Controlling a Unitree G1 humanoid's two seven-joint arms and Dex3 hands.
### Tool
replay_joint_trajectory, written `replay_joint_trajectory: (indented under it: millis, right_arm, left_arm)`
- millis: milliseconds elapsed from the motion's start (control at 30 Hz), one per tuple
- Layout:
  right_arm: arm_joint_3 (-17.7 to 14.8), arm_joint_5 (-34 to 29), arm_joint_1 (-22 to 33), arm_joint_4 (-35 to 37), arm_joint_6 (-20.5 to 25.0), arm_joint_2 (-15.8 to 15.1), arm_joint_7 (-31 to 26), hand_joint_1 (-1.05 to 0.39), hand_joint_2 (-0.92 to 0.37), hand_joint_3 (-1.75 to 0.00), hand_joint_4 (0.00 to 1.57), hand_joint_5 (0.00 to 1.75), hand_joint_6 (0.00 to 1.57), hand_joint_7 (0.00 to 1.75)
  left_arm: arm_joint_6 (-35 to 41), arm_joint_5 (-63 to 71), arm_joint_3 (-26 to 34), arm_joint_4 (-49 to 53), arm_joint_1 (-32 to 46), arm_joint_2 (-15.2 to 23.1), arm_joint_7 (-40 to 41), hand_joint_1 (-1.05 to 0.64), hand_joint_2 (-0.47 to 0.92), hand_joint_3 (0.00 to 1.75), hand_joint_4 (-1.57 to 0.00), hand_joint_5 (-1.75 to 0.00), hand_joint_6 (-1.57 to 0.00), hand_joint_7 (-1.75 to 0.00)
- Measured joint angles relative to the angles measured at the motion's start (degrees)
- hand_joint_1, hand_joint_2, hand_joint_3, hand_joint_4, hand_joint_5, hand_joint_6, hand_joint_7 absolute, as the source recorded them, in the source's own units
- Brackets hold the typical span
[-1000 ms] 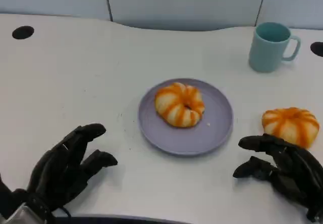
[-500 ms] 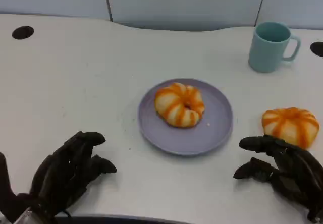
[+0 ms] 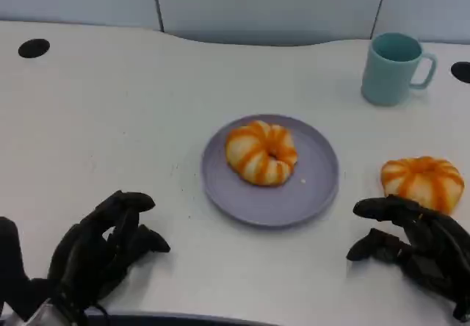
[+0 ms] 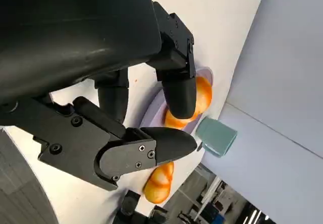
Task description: Grasp the bread from the table and place it into the plate.
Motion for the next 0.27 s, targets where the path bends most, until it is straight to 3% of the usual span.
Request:
replay_joint_trajectory:
  millis: [267]
  right_arm:
    - [-0.74,-0.11,-1.73,3.96,-2.53,-0.38,0.66,-0.41,-0.92,-0.1,0.62,1.09,0.76,0.62]
  left_arm:
    - [-1.59,0.15,0.08,1.21,-0.6,-0.25,0.0,-0.58,0.54,0.93,-0.35,-1.75,-0.37,-1.41]
